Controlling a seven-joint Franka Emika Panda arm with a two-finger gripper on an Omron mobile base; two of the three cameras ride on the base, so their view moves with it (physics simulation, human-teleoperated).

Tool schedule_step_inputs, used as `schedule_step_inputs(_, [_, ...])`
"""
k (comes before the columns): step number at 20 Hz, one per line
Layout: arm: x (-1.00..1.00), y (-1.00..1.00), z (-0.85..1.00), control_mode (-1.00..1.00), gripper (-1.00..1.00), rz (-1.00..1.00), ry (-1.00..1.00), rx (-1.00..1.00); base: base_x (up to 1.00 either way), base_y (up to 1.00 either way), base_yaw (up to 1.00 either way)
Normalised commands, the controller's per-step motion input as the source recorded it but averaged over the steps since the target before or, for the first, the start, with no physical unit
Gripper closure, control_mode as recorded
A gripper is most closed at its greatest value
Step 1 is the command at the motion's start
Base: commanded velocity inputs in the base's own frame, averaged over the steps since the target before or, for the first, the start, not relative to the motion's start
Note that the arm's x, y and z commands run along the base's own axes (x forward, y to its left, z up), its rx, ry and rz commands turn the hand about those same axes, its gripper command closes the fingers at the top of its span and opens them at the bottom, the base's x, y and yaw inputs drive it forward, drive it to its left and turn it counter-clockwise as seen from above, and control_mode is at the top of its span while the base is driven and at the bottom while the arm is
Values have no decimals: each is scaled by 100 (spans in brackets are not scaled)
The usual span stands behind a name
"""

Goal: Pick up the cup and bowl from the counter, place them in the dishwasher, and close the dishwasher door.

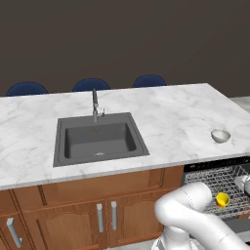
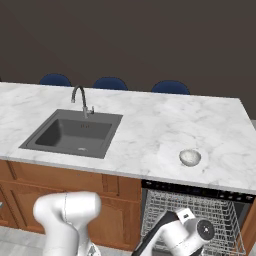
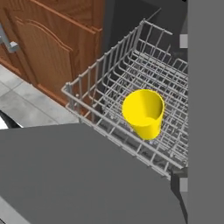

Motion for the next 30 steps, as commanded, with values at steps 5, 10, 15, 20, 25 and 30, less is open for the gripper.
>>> schedule_step_inputs(5, [-45, -8, 40, -100, -100, 2, -2, 0, 0, 0, 0])
schedule_step_inputs(10, [-20, -13, 68, -100, -100, 0, -4, 0, 0, 0, 0])
schedule_step_inputs(15, [-1, -3, 65, -100, -100, 0, -2, 0, 0, 0, 0])
schedule_step_inputs(20, [0, 0, 66, -100, -100, 0, -1, -2, 0, 0, 0])
schedule_step_inputs(25, [0, 0, 66, -100, -100, 0, 0, -2, 0, 0, 0])
schedule_step_inputs(30, [0, 0, 58, -100, -100, 0, 0, 0, 0, 0, 0])
